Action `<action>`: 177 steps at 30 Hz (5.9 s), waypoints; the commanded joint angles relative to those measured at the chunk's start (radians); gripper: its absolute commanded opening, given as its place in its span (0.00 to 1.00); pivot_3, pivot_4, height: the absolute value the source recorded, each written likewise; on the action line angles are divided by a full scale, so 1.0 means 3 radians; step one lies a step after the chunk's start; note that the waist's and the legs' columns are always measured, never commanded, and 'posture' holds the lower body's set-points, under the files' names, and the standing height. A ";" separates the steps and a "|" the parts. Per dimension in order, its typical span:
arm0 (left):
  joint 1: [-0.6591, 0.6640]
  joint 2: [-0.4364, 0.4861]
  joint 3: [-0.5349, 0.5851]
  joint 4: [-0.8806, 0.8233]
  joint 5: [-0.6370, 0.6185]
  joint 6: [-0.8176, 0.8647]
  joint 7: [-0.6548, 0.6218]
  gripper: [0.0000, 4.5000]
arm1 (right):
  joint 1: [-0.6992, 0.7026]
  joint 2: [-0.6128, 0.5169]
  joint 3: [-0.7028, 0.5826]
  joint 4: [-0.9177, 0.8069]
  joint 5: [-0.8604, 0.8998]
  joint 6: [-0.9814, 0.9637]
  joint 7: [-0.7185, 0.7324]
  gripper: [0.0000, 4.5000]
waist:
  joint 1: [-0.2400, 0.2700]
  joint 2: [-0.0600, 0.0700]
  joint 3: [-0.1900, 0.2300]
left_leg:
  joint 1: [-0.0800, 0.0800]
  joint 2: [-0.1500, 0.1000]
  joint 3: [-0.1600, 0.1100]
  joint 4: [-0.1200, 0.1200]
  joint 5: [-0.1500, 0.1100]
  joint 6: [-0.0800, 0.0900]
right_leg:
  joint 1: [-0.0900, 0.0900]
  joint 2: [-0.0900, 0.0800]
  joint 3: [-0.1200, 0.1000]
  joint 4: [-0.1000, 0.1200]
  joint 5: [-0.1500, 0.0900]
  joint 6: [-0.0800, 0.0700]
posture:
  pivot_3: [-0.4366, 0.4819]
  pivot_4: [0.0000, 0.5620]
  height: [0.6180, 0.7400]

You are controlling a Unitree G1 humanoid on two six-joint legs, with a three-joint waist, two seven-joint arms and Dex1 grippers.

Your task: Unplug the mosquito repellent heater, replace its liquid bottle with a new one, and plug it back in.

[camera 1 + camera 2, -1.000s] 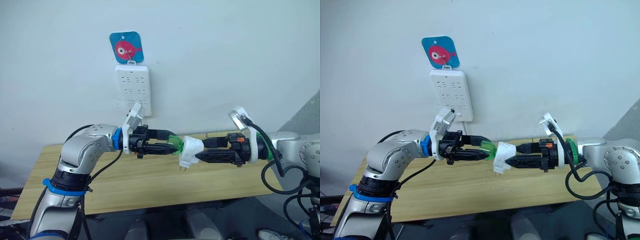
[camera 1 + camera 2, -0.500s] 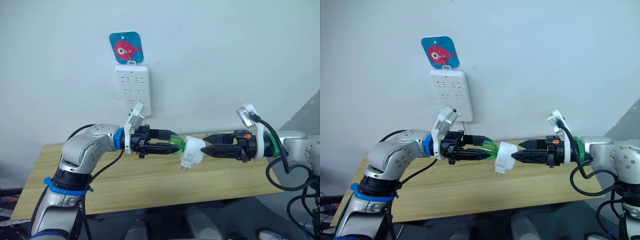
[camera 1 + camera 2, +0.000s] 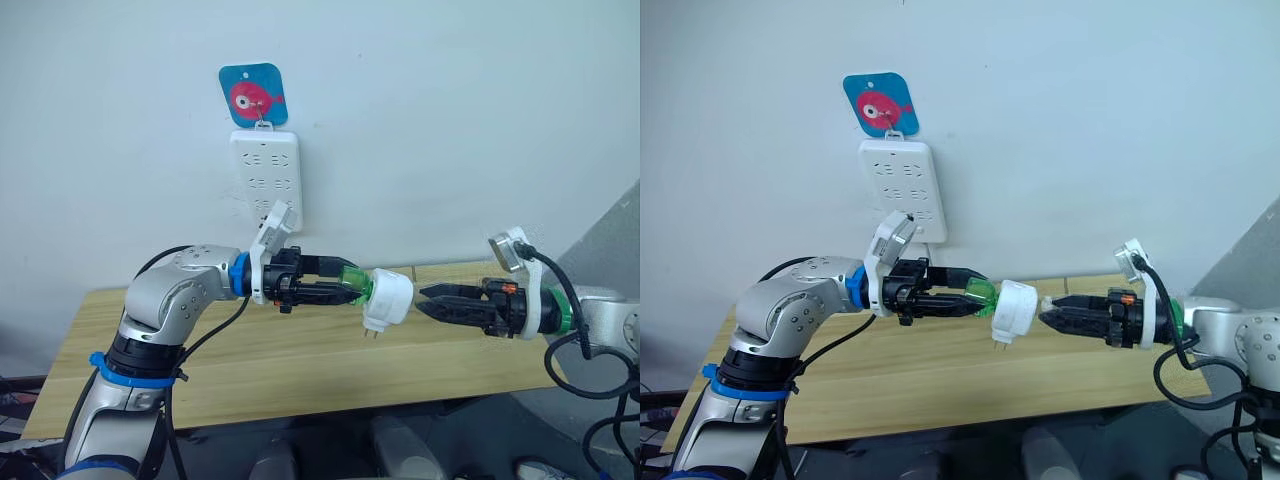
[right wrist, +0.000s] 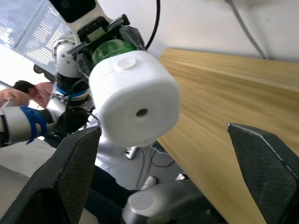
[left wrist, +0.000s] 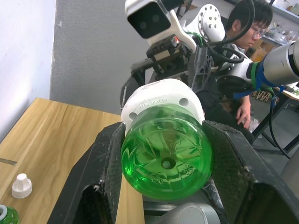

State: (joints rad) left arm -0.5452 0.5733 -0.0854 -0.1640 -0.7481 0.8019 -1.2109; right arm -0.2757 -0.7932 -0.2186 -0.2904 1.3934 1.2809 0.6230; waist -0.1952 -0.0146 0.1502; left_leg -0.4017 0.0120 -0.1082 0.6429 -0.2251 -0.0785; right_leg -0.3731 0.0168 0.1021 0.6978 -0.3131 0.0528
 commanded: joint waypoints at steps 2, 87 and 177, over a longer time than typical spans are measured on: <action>-0.0047 0.0003 0.0089 -0.0063 -0.0080 -0.0030 -0.0017 0.51 | 0.0080 0.0037 -0.0109 -0.0185 0.0202 -0.0069 -0.0140 1.00 | 0.0002 0.0000 0.0000 | 0.0000 0.0000 0.0000 0.0000 0.0000 0.0000 | 0.0000 0.0000 0.0000 0.0000 0.0000 0.0000 | 0.25 0.12 0.94; -0.0546 0.0678 -0.0644 0.0290 0.0446 0.0200 -0.0893 0.99 | -0.1170 -0.0288 0.1727 0.0207 -0.3972 -0.4709 0.2549 0.67 | -0.0111 0.0001 -0.0072 | 0.0001 0.0000 -0.0006 -0.0003 -0.0001 0.0000 | -0.0001 -0.0002 -0.0007 0.0002 0.0000 -0.0002 | 0.20 0.09 0.94; 0.0814 -0.1195 -0.0210 0.0264 0.1472 -0.2297 0.1464 0.50 | -0.0178 0.1822 0.0348 -0.1431 -0.1005 -0.0768 -0.2305 1.00 | -0.0190 0.0008 -0.0077 | 0.0005 -0.0002 -0.0005 -0.0003 -0.0004 0.0005 | 0.0006 0.0000 -0.0001 0.0005 -0.0001 -0.0002 | 0.16 0.15 0.94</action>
State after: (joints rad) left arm -0.2884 0.2220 -0.1585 -0.0635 -0.3064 0.1401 -0.7805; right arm -0.3072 -0.2528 -0.1246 -0.7006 1.0657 1.0672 -0.0624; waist -0.2524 -0.0123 0.1271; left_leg -0.4002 0.0115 -0.1098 0.6417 -0.2262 -0.0769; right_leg -0.3717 0.0168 0.1019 0.6993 -0.3134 0.0521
